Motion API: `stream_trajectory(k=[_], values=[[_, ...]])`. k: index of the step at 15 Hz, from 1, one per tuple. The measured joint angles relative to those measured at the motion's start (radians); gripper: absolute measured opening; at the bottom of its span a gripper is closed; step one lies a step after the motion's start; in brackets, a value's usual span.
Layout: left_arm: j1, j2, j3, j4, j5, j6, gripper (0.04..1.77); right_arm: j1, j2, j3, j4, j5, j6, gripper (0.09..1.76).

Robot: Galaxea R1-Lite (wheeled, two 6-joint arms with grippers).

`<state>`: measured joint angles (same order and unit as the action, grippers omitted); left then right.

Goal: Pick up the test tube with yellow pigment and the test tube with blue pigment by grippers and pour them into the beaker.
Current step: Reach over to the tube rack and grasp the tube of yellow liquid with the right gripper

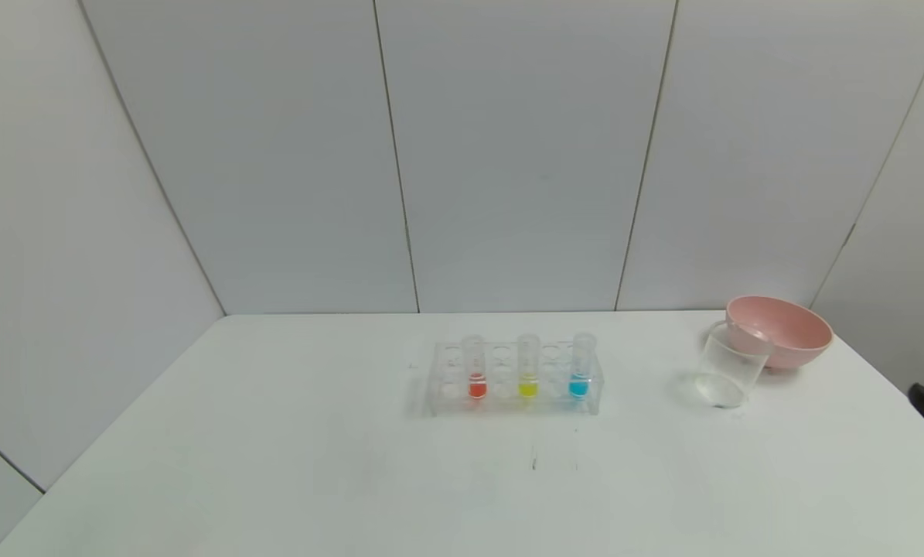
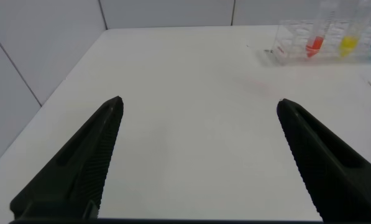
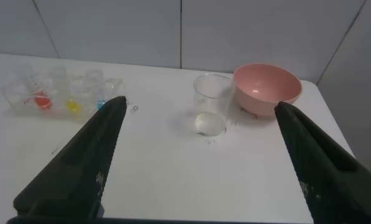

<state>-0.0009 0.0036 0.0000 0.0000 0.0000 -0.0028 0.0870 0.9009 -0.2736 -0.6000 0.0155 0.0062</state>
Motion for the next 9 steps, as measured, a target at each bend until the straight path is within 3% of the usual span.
stream_trajectory(k=[2, 4, 9], values=[[0.000, 0.000, 0.000, 0.000, 0.000, 0.000, 1.76, 0.029, 0.113, -0.006, -0.033, -0.049, 0.009, 1.71], [0.001, 0.000, 0.000, 0.000, 0.000, 0.000, 1.76, 0.108, 0.199, -0.018, -0.041, -0.160, 0.048, 1.71], [0.001, 0.000, 0.000, 0.000, 0.000, 0.000, 1.76, 0.476, 0.347, -0.076, -0.049, -0.533, 0.185, 1.71]])
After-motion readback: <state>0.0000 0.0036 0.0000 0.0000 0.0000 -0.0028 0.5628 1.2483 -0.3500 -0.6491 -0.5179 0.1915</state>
